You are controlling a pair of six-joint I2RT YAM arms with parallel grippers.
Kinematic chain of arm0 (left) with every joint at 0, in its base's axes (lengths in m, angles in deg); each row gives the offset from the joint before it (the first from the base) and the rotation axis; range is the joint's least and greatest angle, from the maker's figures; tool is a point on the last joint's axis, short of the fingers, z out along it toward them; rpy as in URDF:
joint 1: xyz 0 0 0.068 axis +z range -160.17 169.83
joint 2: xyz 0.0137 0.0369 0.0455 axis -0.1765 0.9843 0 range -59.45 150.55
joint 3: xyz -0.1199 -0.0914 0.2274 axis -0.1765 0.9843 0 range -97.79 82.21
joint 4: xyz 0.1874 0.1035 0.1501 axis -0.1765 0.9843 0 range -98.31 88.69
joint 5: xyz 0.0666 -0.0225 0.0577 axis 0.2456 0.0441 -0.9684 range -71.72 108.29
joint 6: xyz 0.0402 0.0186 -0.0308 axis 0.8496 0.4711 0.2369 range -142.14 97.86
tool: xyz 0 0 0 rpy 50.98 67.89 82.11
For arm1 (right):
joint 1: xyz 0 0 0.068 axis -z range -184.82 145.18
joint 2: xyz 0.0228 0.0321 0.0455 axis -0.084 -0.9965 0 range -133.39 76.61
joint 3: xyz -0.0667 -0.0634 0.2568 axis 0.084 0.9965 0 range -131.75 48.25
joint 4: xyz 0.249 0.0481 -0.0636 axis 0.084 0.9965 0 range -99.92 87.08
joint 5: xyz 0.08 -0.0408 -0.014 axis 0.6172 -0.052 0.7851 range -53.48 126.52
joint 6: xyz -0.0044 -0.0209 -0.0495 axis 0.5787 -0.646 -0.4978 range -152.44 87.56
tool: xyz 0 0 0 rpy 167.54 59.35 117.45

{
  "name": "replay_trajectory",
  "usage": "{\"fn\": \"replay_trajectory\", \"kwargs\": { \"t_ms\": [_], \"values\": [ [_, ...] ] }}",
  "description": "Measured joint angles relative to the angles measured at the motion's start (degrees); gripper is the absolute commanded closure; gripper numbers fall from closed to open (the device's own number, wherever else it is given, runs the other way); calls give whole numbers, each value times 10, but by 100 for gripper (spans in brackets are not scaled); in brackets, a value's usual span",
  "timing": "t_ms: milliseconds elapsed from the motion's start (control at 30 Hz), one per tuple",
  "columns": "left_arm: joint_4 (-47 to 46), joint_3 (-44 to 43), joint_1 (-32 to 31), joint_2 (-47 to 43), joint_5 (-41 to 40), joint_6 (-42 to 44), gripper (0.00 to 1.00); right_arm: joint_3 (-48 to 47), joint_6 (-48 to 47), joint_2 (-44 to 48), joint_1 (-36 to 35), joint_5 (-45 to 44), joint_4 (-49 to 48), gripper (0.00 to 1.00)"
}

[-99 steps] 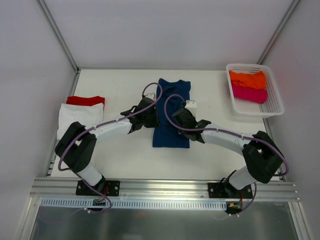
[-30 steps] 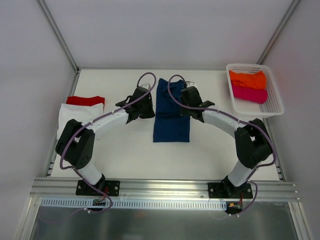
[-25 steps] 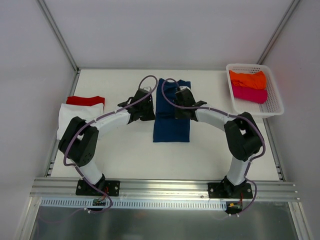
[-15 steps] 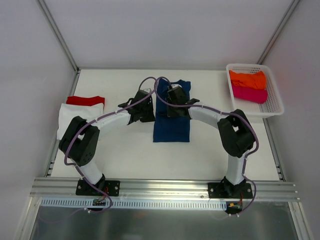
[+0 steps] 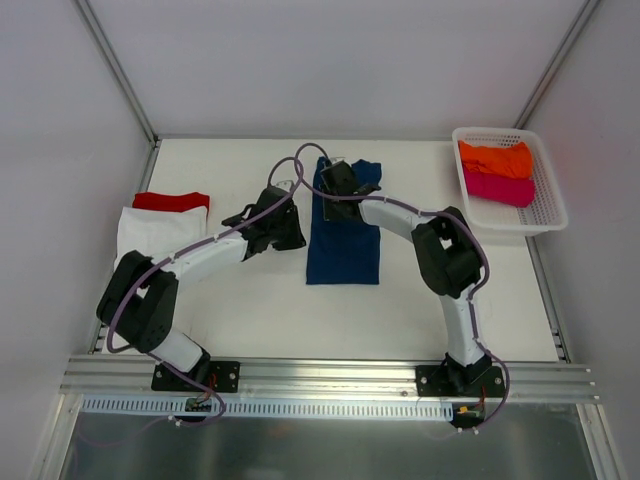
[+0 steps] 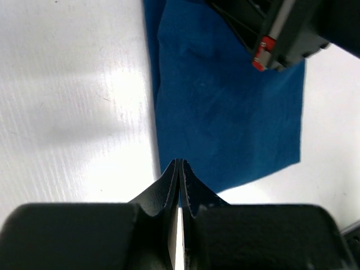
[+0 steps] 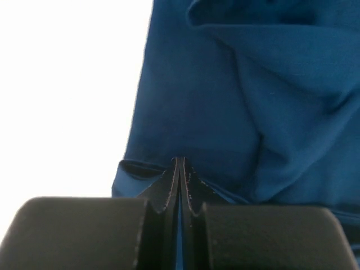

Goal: Fold and stack the t-shirts
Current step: Fold the tshirt

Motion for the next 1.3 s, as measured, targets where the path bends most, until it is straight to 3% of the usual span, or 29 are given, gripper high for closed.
{"fn": "replay_trajectory", "kwargs": {
  "t_ms": [167,300,333,367,433,467,533,567,600,667,933,1300],
  "values": [
    [-7,20,-8,-46,11,-2,100,21,-9,16,-1,-30,2,100],
    [-20,56,-32,-78,15,-5,100,120,-10,123,-8,-58,26,87],
    [-25,71,-38,-87,16,-7,96,142,-10,153,-12,-63,30,84],
    [-33,90,-43,-97,22,-10,76,175,-9,202,-21,-75,34,76],
    [-62,143,-49,-124,37,-21,56,225,-1,295,-41,-91,45,58],
    [-71,171,-49,-139,42,-26,19,242,4,330,-50,-95,49,53],
    [-92,223,-49,-166,47,-39,2,292,18,412,-71,-101,43,37],
    [-97,241,-49,-175,48,-44,1,322,28,449,-80,-102,37,35],
    [-108,266,-49,-187,51,-48,1,363,43,490,-86,-102,34,25],
    [-127,296,-49,-202,55,-51,1,409,59,521,-98,-102,31,16],
    [-263,372,-49,-213,83,-63,1,594,160,581,-127,-106,16,12],
    [-447,385,-49,-114,119,-66,1,674,247,641,-148,-153,-34,11]
  ]
}}
